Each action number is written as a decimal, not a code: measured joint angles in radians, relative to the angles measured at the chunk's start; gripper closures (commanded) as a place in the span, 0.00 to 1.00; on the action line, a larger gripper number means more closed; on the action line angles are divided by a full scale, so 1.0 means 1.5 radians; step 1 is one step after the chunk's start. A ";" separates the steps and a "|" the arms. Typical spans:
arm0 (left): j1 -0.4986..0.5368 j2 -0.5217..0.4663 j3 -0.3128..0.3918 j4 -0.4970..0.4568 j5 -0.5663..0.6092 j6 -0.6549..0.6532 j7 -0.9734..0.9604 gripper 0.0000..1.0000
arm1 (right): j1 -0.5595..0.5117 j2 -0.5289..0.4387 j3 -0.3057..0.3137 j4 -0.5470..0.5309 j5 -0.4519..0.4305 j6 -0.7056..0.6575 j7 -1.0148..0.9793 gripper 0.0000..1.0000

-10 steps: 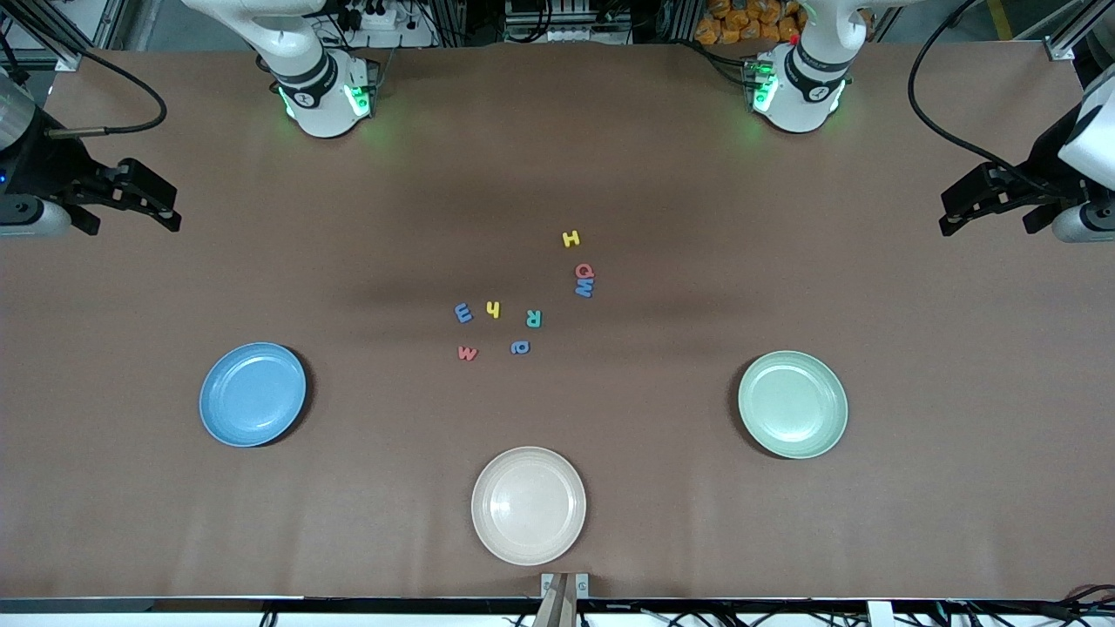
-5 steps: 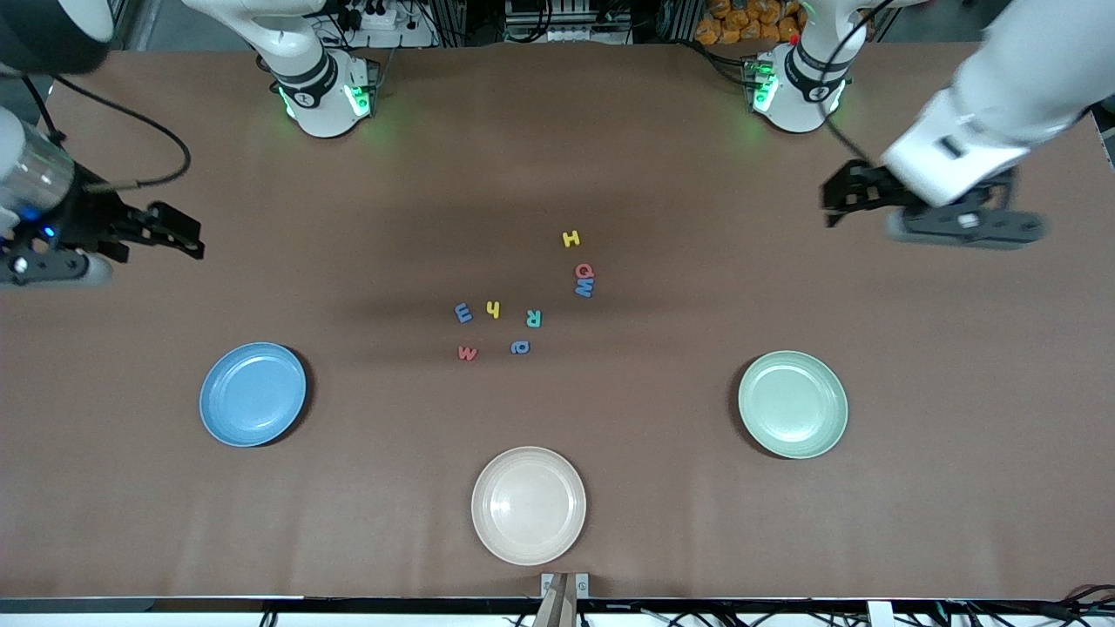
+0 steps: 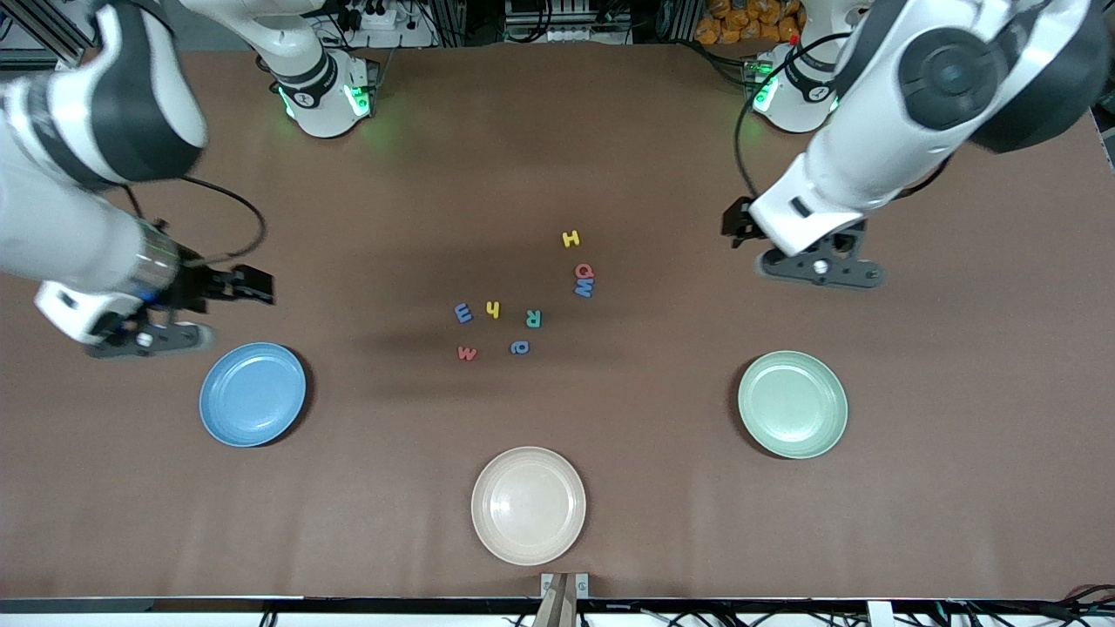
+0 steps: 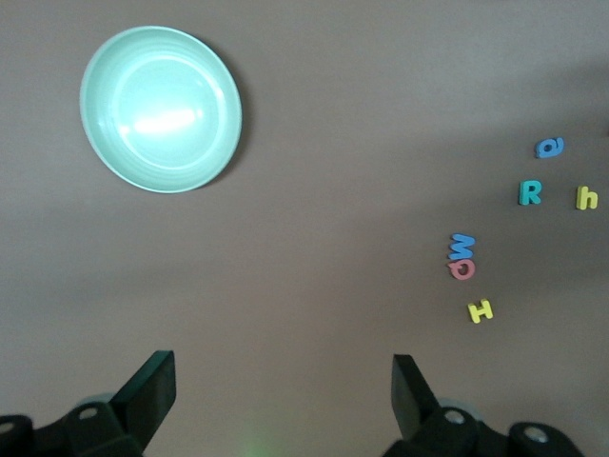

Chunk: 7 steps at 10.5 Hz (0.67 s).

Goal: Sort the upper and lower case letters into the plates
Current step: 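Move the left gripper over the blue w while the right gripper reaches letters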

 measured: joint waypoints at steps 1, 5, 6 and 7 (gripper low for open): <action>-0.020 0.015 -0.001 -0.001 0.000 0.016 -0.038 0.00 | 0.021 0.032 0.000 -0.002 0.000 0.036 0.002 0.00; -0.099 0.095 -0.008 -0.012 0.040 0.092 -0.188 0.00 | 0.082 0.175 0.002 -0.003 0.068 0.170 0.002 0.00; -0.105 0.112 -0.015 -0.023 0.053 0.110 -0.215 0.00 | 0.099 0.189 0.002 -0.002 0.068 0.179 0.003 0.00; -0.112 0.126 -0.019 -0.032 0.057 0.129 -0.240 0.00 | 0.108 0.199 0.002 -0.001 0.065 0.187 0.002 0.00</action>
